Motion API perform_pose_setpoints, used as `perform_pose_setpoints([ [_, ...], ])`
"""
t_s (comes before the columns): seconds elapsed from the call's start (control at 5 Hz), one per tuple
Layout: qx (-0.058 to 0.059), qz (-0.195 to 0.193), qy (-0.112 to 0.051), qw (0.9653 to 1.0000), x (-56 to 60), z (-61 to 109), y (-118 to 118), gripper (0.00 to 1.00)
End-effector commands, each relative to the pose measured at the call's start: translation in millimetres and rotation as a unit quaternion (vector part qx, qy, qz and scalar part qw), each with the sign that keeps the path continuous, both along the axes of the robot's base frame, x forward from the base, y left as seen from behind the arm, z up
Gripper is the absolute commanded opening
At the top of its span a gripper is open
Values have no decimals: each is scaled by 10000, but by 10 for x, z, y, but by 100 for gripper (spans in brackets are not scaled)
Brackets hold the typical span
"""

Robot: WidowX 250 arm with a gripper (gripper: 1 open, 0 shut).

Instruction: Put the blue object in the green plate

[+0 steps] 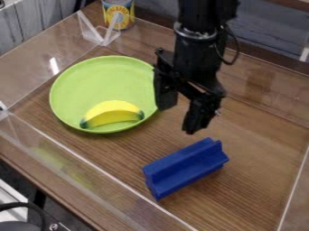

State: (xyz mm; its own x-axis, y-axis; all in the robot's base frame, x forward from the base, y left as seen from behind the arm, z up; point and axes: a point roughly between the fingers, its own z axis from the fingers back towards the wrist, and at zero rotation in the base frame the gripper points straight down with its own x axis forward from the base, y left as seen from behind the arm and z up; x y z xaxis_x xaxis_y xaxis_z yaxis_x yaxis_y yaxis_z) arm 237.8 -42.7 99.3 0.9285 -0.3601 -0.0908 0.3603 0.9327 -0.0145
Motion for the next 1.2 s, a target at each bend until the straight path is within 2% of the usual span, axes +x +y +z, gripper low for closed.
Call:
perform_pose_setpoints([
  [0.0, -21, -230, -327, 9992, -33, 33, -58, 100],
  [0.4, 2, -560, -500, 9972, -110, -150, -119, 100],
  [1.0, -51, -800, -583, 9951, -166, -366, -183, 100],
])
